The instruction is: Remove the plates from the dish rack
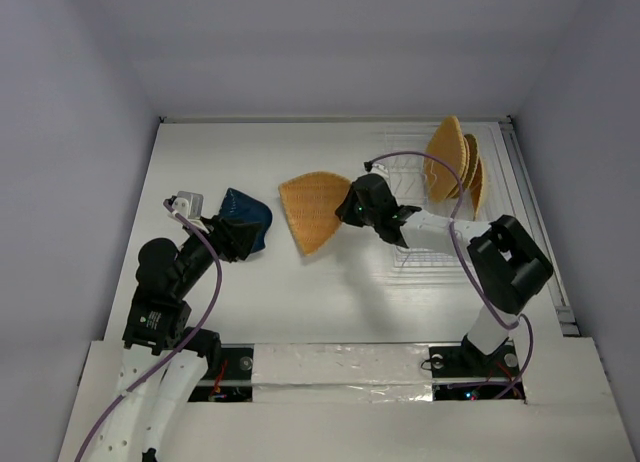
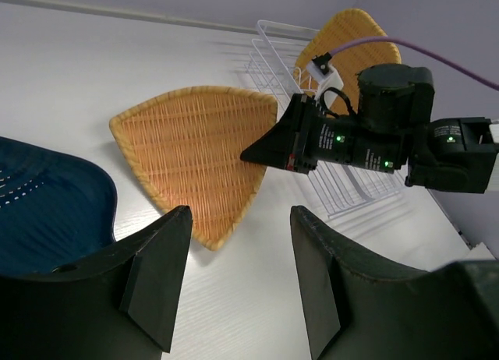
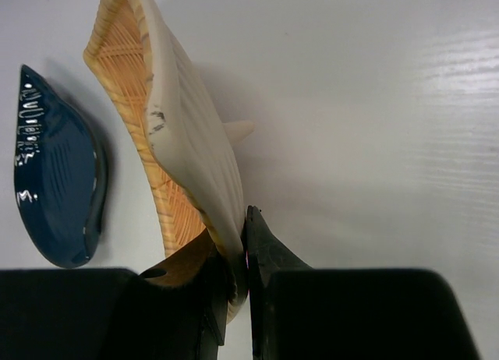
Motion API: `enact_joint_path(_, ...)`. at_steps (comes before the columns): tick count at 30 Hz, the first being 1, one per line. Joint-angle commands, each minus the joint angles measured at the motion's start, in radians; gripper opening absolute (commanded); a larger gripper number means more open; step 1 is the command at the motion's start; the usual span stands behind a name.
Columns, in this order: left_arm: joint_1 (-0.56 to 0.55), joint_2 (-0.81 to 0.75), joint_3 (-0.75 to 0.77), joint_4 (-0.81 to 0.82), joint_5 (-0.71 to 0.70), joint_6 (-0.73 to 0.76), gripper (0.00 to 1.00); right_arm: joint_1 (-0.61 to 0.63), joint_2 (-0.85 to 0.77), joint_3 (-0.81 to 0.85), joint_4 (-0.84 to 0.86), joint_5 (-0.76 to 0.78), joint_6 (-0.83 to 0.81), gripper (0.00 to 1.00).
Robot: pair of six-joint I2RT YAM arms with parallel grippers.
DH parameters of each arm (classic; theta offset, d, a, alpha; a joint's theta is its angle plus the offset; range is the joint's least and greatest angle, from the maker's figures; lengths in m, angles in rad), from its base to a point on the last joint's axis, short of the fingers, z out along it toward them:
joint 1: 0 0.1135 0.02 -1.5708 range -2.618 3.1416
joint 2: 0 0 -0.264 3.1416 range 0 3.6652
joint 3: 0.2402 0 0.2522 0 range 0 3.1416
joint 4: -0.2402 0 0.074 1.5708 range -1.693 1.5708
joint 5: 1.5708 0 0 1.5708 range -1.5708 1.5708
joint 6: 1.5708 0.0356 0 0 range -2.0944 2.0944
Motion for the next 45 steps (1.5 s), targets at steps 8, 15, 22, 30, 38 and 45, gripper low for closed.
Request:
enact_joint_path(8,0.007,-0.004,-0.008,0.056,0.016,-0.006,0.50,0.012,0.014,-0.040,0.151,-0.002,0.078,0.27)
enact_joint_path(15,0.007,-0.001,-0.006,0.053,0.011,-0.008,0.50,0.012,0.041,-0.072,0.158,-0.009,0.080,0.49)
enact_joint_path(22,0.007,-0.003,-0.008,0.051,0.010,-0.008,0.50,0.035,-0.031,-0.084,0.091,0.080,0.064,0.72)
enact_joint_path(30,0.007,0.002,-0.008,0.053,0.008,-0.008,0.50,0.069,-0.224,-0.092,-0.010,0.123,-0.009,0.82)
enact_joint_path(38,0.007,-0.004,-0.006,0.051,0.010,-0.006,0.50,-0.077,-0.462,-0.043,-0.266,0.351,-0.184,0.00)
enact_joint_path(45,-0.002,-0.018,-0.005,0.050,0.005,-0.005,0.50,-0.310,-0.605,-0.008,-0.357,0.410,-0.311,0.00)
